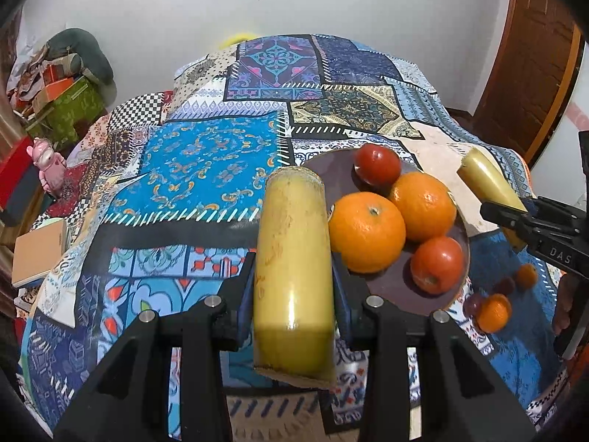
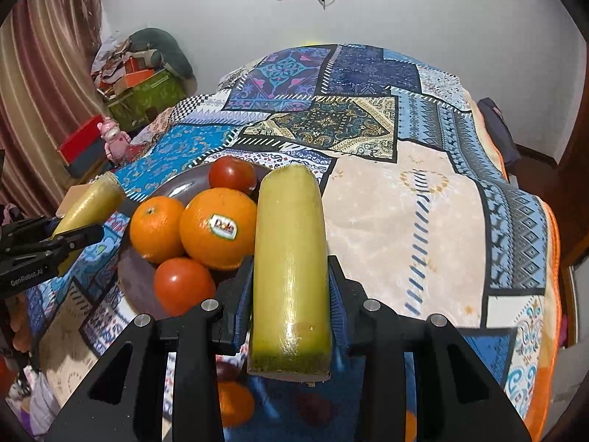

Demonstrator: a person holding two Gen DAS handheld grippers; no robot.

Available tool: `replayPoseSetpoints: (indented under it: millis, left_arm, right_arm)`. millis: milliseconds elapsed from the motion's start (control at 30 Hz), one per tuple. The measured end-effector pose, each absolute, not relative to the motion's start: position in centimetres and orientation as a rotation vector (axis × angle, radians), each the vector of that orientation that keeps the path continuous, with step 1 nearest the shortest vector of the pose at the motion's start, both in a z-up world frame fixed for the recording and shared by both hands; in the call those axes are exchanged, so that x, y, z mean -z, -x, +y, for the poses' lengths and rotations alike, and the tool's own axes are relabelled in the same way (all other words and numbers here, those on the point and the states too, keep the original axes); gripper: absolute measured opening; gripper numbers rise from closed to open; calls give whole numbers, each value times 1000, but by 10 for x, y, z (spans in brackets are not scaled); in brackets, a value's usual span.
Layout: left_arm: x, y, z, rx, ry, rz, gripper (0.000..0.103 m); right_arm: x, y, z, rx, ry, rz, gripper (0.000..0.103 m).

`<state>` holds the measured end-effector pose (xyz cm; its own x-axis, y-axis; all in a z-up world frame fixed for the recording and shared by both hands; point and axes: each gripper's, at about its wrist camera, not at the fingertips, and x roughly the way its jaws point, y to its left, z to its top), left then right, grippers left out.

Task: Organize fruits
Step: 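Carry the zucchini in the left gripper toward the plate while the right gripper carries its zucchini there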

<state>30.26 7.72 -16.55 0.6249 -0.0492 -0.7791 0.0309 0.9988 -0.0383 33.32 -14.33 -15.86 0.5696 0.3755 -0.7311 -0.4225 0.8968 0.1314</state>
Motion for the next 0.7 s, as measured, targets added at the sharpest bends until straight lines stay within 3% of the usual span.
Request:
replayPoseSetpoints:
  millis: [700]
  left_arm:
    - [180, -340, 82, 66, 30, 924, 37]
  right_arm:
    - [168, -378, -116, -506, 180, 876, 34]
